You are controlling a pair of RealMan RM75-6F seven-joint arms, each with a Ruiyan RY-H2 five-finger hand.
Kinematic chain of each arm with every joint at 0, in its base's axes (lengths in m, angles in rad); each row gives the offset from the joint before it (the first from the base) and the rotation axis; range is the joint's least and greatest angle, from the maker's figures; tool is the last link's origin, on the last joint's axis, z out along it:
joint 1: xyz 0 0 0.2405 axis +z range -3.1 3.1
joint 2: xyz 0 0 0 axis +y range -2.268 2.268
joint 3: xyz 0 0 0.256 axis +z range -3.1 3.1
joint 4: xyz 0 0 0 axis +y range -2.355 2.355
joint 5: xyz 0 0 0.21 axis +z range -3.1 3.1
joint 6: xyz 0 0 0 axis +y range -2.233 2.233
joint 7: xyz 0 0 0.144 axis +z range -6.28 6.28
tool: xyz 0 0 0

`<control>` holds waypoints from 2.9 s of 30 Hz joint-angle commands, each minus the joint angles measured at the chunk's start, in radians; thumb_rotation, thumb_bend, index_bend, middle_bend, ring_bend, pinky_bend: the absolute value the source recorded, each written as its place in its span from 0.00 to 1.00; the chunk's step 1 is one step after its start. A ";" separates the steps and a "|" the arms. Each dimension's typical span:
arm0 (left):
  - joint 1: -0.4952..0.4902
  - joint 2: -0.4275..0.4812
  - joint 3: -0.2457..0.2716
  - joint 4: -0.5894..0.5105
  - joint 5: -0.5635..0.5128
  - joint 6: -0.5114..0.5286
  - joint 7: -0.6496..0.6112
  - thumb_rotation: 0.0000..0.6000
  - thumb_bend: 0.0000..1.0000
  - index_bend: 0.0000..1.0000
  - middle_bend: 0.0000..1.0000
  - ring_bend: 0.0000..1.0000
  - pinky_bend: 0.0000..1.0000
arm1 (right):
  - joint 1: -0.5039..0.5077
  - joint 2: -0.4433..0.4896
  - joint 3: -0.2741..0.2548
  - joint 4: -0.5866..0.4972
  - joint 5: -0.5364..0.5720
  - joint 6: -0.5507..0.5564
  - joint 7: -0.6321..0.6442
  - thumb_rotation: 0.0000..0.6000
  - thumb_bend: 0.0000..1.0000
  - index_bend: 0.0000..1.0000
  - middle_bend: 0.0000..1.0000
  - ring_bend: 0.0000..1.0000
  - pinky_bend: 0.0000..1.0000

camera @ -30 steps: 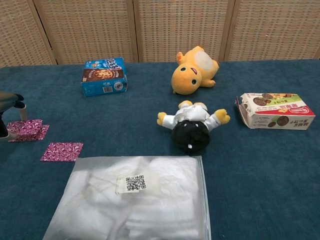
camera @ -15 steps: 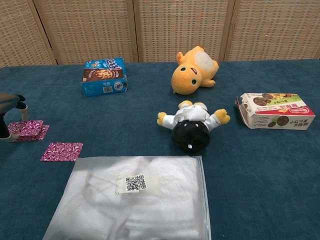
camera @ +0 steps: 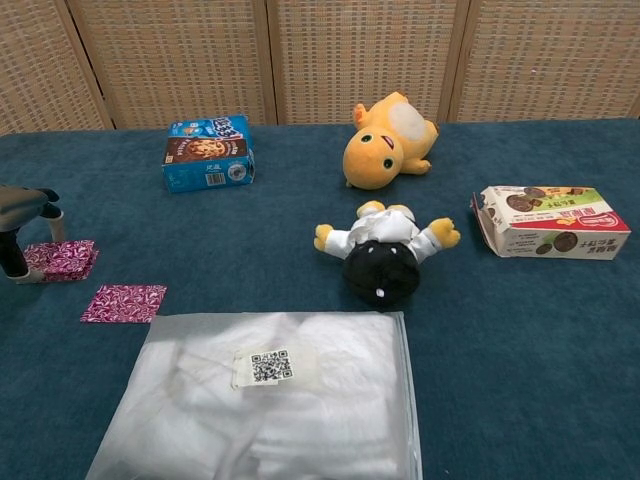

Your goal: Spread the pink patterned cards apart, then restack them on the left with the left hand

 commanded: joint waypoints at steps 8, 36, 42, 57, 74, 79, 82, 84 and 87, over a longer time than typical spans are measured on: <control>0.003 0.002 -0.008 0.006 -0.014 -0.007 0.005 1.00 0.30 0.38 0.00 0.00 0.00 | 0.000 0.000 -0.001 0.000 -0.001 0.000 -0.001 1.00 0.10 0.04 0.00 0.00 0.00; 0.013 0.023 -0.015 -0.055 0.050 -0.002 -0.028 1.00 0.29 0.24 0.00 0.00 0.00 | 0.003 -0.003 -0.001 0.002 0.005 -0.009 -0.005 1.00 0.10 0.04 0.00 0.00 0.00; 0.027 0.043 -0.010 -0.123 0.101 0.020 -0.061 1.00 0.29 0.24 0.00 0.00 0.00 | 0.000 -0.001 0.000 0.001 0.002 -0.001 0.000 1.00 0.10 0.04 0.00 0.00 0.00; 0.071 0.034 0.049 -0.313 0.171 0.149 -0.033 1.00 0.28 0.25 0.00 0.00 0.00 | -0.001 -0.001 -0.002 -0.002 -0.006 0.002 0.001 1.00 0.10 0.04 0.00 0.00 0.00; 0.067 -0.089 0.038 -0.285 0.154 0.211 0.045 1.00 0.28 0.25 0.00 0.00 0.00 | 0.000 0.002 -0.004 0.000 -0.012 0.004 0.012 1.00 0.11 0.04 0.00 0.00 0.00; 0.060 -0.104 0.025 -0.277 0.137 0.210 0.063 1.00 0.28 0.25 0.00 0.00 0.00 | 0.000 0.001 -0.004 0.001 -0.012 0.004 0.013 1.00 0.10 0.04 0.00 0.00 0.00; 0.056 -0.110 0.016 -0.275 0.127 0.205 0.068 1.00 0.28 0.25 0.00 0.00 0.00 | 0.000 0.001 -0.004 0.001 -0.012 0.004 0.014 1.00 0.10 0.04 0.00 0.00 0.00; 0.054 -0.113 0.012 -0.274 0.120 0.205 0.074 1.00 0.28 0.25 0.00 0.00 0.00 | 0.000 0.001 -0.004 0.001 -0.012 0.004 0.014 1.00 0.10 0.04 0.00 0.00 0.00; 0.050 -0.118 0.007 -0.272 0.110 0.203 0.083 1.00 0.28 0.25 0.00 0.00 0.00 | 0.000 0.002 -0.004 0.001 -0.012 0.004 0.016 1.00 0.10 0.04 0.00 0.00 0.00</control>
